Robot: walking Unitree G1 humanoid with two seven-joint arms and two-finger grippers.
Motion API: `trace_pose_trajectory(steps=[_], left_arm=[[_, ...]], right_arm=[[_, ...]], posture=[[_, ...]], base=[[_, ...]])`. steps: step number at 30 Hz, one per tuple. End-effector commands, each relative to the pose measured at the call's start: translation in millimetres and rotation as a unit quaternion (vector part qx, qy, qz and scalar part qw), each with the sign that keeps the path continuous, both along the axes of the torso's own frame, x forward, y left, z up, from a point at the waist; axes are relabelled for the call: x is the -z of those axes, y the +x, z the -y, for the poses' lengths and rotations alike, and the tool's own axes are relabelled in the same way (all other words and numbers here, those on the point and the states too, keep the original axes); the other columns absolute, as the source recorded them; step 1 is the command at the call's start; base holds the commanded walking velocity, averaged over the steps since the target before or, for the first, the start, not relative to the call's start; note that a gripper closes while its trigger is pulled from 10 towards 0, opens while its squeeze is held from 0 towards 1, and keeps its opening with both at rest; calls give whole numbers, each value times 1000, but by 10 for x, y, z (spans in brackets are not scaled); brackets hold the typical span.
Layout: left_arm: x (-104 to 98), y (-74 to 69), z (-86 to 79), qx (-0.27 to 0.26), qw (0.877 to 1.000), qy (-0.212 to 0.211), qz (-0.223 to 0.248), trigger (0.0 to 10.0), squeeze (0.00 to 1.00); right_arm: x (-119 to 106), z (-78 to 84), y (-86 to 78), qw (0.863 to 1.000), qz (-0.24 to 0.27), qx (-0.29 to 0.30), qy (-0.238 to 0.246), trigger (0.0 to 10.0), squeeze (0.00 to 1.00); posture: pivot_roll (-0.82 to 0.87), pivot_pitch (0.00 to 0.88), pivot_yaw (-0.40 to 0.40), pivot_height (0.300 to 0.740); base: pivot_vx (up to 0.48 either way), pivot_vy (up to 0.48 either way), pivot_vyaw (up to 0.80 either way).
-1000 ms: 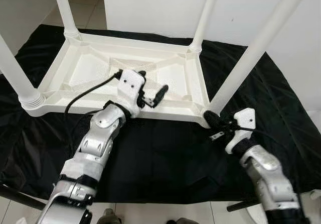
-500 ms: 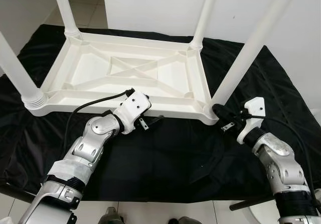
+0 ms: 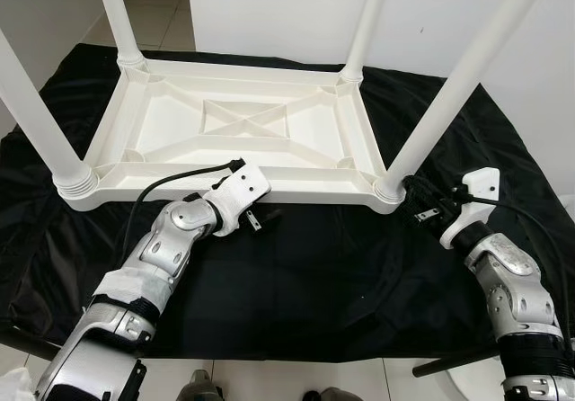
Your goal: Building children table
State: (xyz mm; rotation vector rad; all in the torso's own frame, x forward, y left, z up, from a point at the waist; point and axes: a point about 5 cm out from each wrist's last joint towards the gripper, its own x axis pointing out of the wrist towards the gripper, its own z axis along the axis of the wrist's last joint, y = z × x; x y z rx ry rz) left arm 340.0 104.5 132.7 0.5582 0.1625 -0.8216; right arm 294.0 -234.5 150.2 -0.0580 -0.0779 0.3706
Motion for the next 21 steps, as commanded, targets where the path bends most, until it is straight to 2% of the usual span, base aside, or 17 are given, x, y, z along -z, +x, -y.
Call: trace_pose_trajectory(steps=[1,4,5,7,8,11,14,21], left_arm=[[63,52,-83,-78,997,12,22,10000,0],[92,79,-106,-92,995,22,13,10000,0],[109,83,-110,-91,996,23,3,4902,0],[120,84,-113,-90,996,24,-3,4902,0],[134,80,-119,-88,996,27,-8,0,0],[145,64,-109,-78,996,31,-12,0,0],[166,-23,-20,-42,998,28,-26,0,0],[142,-94,102,-27,999,13,-28,0,0]], right_arm=[[-13,85,-9,1000,5,18,3,10000,0],[26,61,-34,1000,5,18,5,10000,0],[41,54,-40,1000,4,18,6,10000,0],[50,49,-44,1000,4,19,6,10000,0],[53,50,-45,1000,4,20,6,10000,0],[53,57,-47,1000,5,23,6,10000,0],[50,89,-53,1000,7,29,4,10000,0],[63,82,-56,1000,7,30,1,10000,0]], posture=[[43,49,-49,740],[41,50,-44,740],[41,49,-43,740],[39,50,-40,740],[38,49,-40,740],[37,49,-36,740],[35,52,-32,740],[38,58,-29,740]], base=[[0,0,0],[0,0,0],[0,0,0],[0,0,0],[0,0,0],[0,0,0],[0,0,0],[0,0,0]])
